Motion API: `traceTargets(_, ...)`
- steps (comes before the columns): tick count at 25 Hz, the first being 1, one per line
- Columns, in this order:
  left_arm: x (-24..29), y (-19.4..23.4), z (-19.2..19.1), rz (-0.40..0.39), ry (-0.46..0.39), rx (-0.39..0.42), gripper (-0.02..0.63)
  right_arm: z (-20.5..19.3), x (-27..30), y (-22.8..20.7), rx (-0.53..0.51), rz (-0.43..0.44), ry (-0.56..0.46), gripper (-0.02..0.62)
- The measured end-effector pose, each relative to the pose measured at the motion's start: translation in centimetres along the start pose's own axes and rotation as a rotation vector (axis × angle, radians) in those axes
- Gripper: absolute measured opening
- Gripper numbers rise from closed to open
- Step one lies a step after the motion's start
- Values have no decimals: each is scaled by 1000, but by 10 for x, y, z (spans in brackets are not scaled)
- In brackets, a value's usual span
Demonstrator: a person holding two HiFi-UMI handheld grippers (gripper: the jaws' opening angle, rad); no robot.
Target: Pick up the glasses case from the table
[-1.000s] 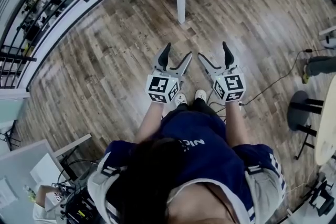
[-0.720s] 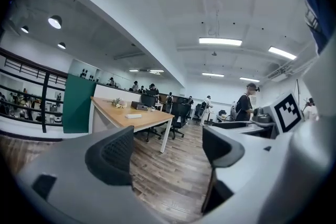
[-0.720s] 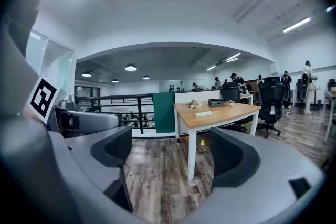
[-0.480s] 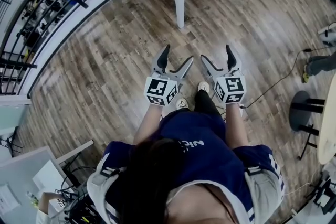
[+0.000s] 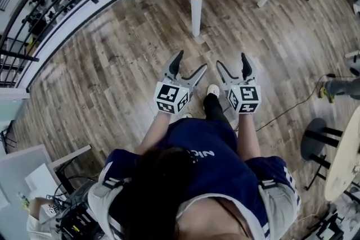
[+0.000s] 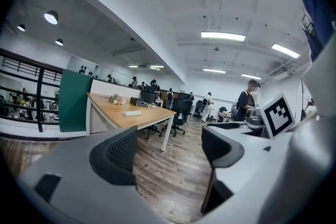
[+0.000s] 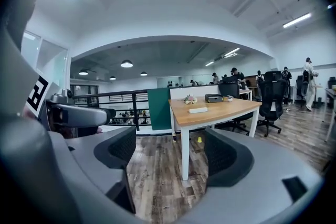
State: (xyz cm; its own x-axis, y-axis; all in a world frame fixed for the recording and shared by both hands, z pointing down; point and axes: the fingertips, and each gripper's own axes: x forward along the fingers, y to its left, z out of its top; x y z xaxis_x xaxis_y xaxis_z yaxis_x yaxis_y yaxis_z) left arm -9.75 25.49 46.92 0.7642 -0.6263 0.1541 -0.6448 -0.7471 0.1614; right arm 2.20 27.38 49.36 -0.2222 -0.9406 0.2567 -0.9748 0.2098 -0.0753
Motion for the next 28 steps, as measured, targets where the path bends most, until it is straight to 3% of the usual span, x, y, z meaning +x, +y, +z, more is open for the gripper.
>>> traceTargets(15, 126, 17, 16, 157, -5, -42, 385, 31, 98, -97, -130, 181, 42, 367)
traceTargets(28, 179, 19, 21, 174, 7, -31, 376, 32, 122, -144, -103, 177, 65, 356)
